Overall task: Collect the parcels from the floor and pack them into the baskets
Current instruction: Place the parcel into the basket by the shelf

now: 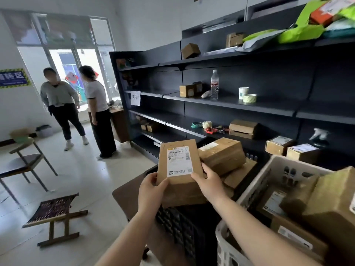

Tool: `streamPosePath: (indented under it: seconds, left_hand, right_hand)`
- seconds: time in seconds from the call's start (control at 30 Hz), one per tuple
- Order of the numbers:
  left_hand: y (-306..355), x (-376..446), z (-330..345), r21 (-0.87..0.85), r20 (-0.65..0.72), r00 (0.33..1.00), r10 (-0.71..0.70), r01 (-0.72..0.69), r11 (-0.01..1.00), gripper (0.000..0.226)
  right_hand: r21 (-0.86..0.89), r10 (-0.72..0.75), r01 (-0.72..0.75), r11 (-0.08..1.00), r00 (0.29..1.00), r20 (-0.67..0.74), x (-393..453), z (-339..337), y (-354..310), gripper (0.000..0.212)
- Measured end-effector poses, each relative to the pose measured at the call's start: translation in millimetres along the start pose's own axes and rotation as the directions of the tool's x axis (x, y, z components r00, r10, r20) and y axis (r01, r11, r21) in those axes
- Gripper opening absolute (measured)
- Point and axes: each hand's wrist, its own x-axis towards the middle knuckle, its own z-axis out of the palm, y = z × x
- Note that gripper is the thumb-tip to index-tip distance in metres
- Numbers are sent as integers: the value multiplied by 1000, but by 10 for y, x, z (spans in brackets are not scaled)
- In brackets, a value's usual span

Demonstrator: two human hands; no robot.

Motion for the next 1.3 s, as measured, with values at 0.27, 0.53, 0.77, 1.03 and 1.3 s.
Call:
streamPosePath:
  seconds: [0.27, 0.53, 0.77, 1.03, 1.3]
  left_hand:
    - [-209, 834, 95, 42, 225, 974, -9, 0, 999, 29]
    - [-254, 1176, 193, 262, 637, 767, 81, -314, 912, 41]
    - [-185, 606, 480, 126, 831, 521, 193, -514, 849, 10]
    - [373, -1162, 1439, -138, 931, 178, 318, -636, 759, 29]
    - [618, -3541, 2309, -281, 927, 29, 374, -608, 742, 30]
  right_hand:
    - [-165, 101, -131, 977, 979, -177, 639, 212, 83, 47]
    - [-382, 98, -299, 875, 880, -465, 605, 398, 129, 35]
    - [-398, 96, -399, 826, 796, -598, -148, 173, 96, 31]
    - [-360, 113, -644, 675, 572, -812, -1999, -1104, 275, 32]
    - [-308, 152, -776, 550, 456, -877, -4004, -2413, 827, 41]
